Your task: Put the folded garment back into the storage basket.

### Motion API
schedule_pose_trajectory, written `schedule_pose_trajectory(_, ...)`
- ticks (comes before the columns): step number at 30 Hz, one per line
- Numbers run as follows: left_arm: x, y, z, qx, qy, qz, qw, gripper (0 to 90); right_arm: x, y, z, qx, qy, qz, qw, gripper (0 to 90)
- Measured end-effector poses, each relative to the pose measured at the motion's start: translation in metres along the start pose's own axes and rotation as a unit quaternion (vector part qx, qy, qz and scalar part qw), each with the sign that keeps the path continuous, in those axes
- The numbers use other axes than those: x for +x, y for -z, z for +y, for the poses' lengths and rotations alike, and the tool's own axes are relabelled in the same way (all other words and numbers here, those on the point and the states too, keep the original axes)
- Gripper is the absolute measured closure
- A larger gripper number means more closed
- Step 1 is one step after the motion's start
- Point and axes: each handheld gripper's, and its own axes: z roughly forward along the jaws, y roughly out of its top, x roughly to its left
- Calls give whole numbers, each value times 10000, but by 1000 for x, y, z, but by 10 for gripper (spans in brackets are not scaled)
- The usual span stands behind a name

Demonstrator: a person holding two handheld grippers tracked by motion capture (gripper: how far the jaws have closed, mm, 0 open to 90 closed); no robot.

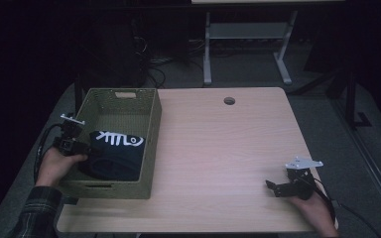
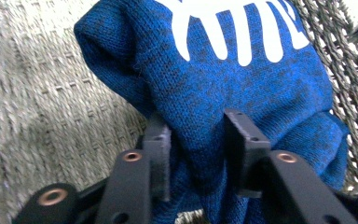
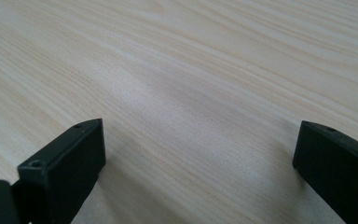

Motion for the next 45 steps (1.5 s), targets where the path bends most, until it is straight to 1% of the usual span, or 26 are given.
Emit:
schedule_pose_trajectory(4, -1, 5, 1, -62, -22, 188, 9998, 492, 0, 0, 0, 0, 2, 0, 10000, 20)
schedule_pose_trajectory(6, 0, 13, 2, -148, -54, 292, 9994, 451, 0, 0, 0, 0, 0, 1, 10000, 20)
schedule_pose_trajectory(7, 1, 17, 2, -205, -80, 316, 9993, 441, 0, 0, 0, -1, 1, 0, 10000, 20)
schedule_pose_trajectory(9, 2, 24, 2, -332, -63, 353, 9988, 410, 0, 0, 0, 0, 2, 0, 10000, 20)
schedule_pose_trajectory(11, 0, 29, 2, -423, -107, 361, 9984, 377, 0, 0, 0, -1, 2, 0, 10000, 20)
schedule_pose_trajectory(13, -3, 30, 3, -458, -192, 350, 9982, 353, 0, 0, 0, 0, 2, 0, 10000, 20)
schedule_pose_trajectory(16, -10, 30, 4, -530, -326, 330, 9975, 301, 0, 0, 0, 0, 2, 0, 10000, 20)
schedule_pose_trajectory(17, -11, 30, 4, -538, -339, 323, 9975, 285, 0, 0, 0, 0, 0, 0, 10000, 20)
schedule_pose_trajectory(22, -21, 28, 10, -624, -478, 197, 9967, 232, 0, 0, 0, 0, 3, 1, 10000, 20)
schedule_pose_trajectory(28, -38, 24, 19, -793, -664, 189, 9945, 167, 0, 0, 0, -2, 6, 0, 10000, 20)
schedule_pose_trajectory(29, -41, 23, 21, -819, -695, 191, 9940, 146, 0, 0, 0, -2, 4, 1, 10000, 20)
schedule_pose_trajectory(32, -49, 21, 26, -850, -822, 191, 9928, 138, 0, 0, 0, -1, 3, 1, 10000, 20)
schedule_pose_trajectory(34, -55, 20, 28, -908, -870, 184, 9919, 135, 0, 0, 0, 0, 4, 1, 10000, 20)
schedule_pose_trajectory(40, -77, 15, 34, -1027, -1117, 58, 9884, 136, 0, 0, 0, -1, 3, 1, 10000, 20)
schedule_pose_trajectory(44, -89, 11, 38, -1100, -1192, -18, 9868, 136, 0, 0, 0, -14, 25, -4, 10000, 20)
schedule_pose_trajectory(45, -92, 10, 39, -1085, -1213, -24, 9867, 136, 0, 0, 0, -13, 27, -2, 10000, 20)
